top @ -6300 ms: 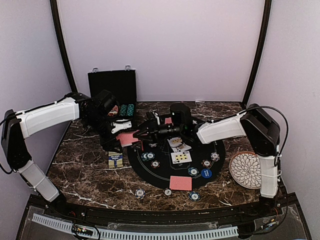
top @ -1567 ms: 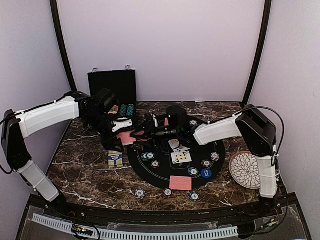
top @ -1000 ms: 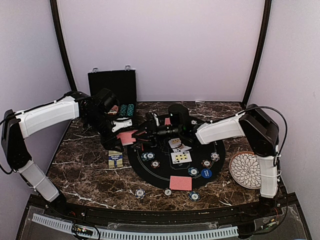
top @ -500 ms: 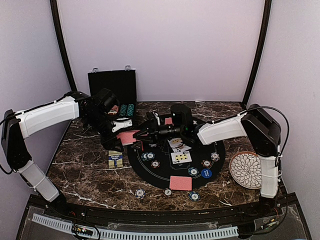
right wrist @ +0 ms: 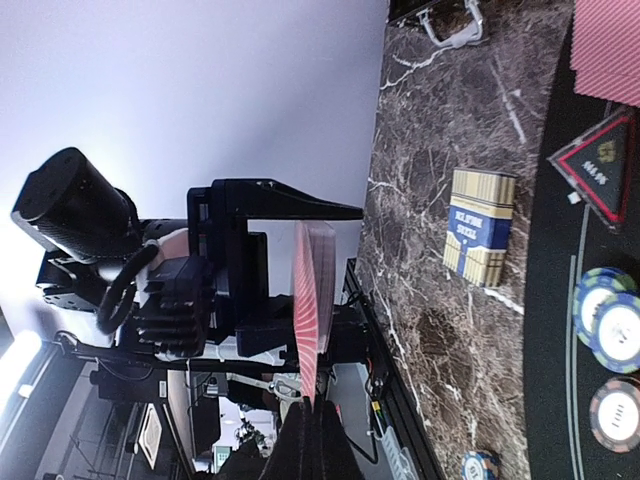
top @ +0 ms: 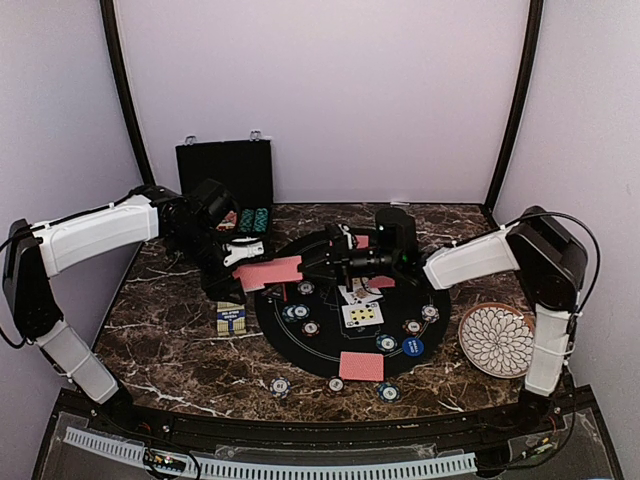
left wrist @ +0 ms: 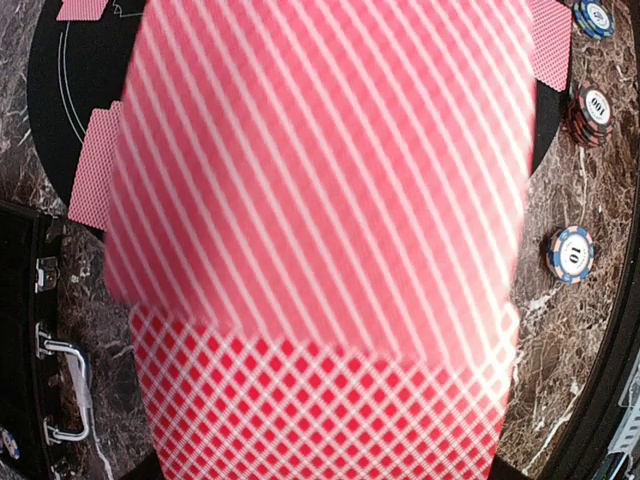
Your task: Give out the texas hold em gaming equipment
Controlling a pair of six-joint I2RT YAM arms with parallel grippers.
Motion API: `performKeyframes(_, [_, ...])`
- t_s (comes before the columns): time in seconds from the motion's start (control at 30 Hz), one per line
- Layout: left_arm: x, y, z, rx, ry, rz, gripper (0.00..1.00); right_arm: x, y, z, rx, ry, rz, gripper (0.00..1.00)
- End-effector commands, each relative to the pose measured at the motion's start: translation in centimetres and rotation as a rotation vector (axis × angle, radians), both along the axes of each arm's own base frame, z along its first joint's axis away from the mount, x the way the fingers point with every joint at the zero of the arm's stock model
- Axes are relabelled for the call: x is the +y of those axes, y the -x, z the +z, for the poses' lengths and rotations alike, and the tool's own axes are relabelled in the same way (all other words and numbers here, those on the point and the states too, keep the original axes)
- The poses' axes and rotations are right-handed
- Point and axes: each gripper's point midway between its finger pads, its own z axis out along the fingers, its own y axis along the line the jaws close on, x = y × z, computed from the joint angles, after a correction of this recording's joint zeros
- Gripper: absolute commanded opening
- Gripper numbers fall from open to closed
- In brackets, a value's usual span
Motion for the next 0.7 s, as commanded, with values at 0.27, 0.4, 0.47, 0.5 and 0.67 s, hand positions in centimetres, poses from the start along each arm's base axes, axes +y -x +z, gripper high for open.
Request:
performKeyframes(0.27, [0.9,0.4,0.4,-0.017,-0.016,0.004,0.0,-12.8,-3.0,-3.1,-0.075,0.271,-0.158,0.0])
performKeyframes(0.4, [0.8,0.4,0.5,-0.016,-0.012,0.004,0.0,-17.8,-4.1,-5.9,-0.074,0.423,-0.234,0.0])
performKeyframes(0.47, [0.8,0.4,0.6,-0.015,-0.009,0.002,0.0,-19.5,-4.2,-7.4,-0.064,0.492,-0.251,0.0])
performKeyframes(0.5, [0.8,0.4,0.6,-0.015,-0.009,0.002,0.0,-20.1,-4.3,-7.9,-0.06,0.512,-0.255,0.0])
performKeyframes(0.67, [0.9,0.4,0.7,-0.013,-0.012,0.001,0.0,-22.0,-4.4,-10.8,-0.039,0.629,-0.255,0.0])
